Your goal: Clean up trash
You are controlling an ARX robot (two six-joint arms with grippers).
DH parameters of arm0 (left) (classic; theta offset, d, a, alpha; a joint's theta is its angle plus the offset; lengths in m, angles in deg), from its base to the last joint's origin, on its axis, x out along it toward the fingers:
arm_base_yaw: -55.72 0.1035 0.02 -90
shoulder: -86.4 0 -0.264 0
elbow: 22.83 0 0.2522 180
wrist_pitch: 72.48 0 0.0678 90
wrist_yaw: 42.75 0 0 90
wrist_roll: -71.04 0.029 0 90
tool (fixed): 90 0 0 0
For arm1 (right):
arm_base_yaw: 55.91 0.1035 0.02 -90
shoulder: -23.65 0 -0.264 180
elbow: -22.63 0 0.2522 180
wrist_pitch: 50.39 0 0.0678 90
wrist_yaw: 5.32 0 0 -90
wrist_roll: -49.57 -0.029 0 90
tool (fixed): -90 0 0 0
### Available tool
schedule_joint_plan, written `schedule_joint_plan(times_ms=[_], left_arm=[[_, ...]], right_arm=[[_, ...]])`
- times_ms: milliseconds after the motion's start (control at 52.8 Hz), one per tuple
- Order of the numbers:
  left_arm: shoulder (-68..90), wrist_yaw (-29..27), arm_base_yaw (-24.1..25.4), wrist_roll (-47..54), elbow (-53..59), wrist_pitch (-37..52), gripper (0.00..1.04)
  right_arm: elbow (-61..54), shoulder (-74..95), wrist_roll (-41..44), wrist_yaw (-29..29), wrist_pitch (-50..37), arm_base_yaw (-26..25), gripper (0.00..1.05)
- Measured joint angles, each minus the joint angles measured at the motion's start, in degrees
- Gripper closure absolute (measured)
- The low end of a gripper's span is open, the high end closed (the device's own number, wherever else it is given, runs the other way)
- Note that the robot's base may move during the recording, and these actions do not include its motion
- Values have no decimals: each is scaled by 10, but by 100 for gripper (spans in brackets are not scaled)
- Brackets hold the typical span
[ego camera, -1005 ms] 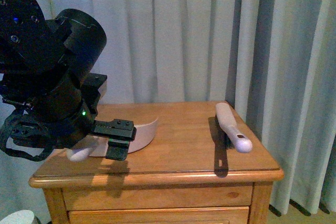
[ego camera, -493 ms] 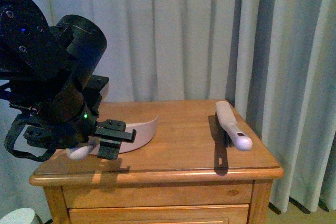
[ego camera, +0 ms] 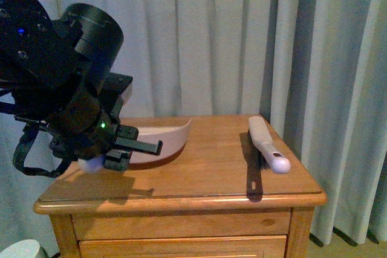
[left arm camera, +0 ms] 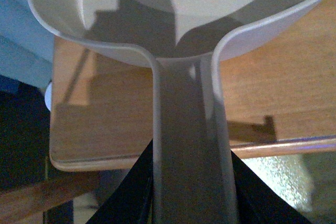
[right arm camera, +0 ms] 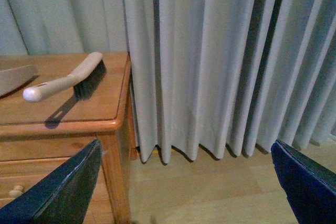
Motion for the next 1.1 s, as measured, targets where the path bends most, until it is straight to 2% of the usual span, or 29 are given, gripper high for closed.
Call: schedule_joint_plan(times_ms=[284,493,606,853,1023,1099], left_arm=[[-132,12,-4,58,121,217,77],[-276,17,-10,127,270,422,77],[-362,37,2,145,349,501,77],[-540,105,84,136,475,535,77],[-720,210,185,86,559,498,77],[-767,242,215,63,573,480,77]], right_arm=[[0,0,0,0,0,0,7],[0,0,0,0,0,0,7],[0,0,0,0,0,0,7],[0,0,0,0,0,0,7],[0,0,0,0,0,0,7],[0,0,0,0,0,0,7]])
